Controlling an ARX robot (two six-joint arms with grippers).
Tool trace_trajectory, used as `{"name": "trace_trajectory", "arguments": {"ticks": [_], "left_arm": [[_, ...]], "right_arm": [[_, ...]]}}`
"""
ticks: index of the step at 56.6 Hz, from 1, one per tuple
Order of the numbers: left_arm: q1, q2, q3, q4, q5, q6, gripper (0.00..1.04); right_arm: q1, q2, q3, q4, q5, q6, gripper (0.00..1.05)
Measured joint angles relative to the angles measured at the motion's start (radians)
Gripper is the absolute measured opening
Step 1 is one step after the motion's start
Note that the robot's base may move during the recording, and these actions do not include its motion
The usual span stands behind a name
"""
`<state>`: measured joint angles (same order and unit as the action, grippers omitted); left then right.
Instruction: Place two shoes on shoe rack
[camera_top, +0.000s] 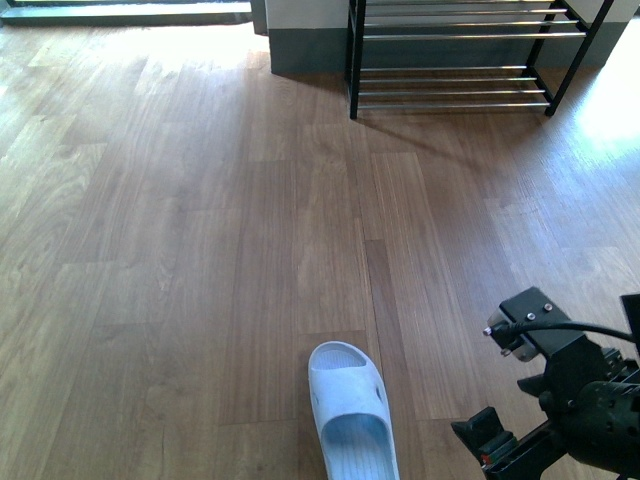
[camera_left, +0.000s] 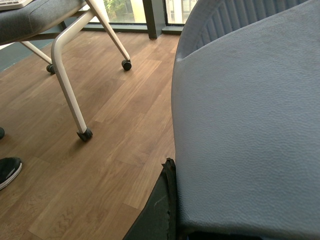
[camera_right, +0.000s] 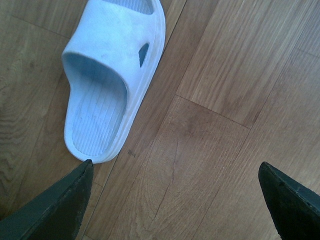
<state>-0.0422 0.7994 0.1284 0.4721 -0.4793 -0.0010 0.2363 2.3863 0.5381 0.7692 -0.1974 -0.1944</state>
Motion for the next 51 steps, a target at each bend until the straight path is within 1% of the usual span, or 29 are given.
{"name": "trace_trajectory", "arguments": {"ticks": [7, 18, 31, 51], "left_arm": [[0.000, 0.000, 0.000, 0.000, 0.000, 0.000, 0.02], [0.000, 0.000, 0.000, 0.000, 0.000, 0.000, 0.02], [0.000, 0.000, 0.000, 0.000, 0.000, 0.000, 0.02], [0.000, 0.000, 0.000, 0.000, 0.000, 0.000, 0.02]], "right_arm": [[0.026, 0.055, 0.048, -0.021, 0.015, 0.004, 0.96], [0.039, 0.159, 0.154, -0.059, 0.076, 0.012, 0.96], [0.052, 0.163, 0.153, -0.101, 0.058, 0.042, 0.96], [0.054, 0.156, 0.152, -0.096, 0.051, 0.048, 0.96]]}}
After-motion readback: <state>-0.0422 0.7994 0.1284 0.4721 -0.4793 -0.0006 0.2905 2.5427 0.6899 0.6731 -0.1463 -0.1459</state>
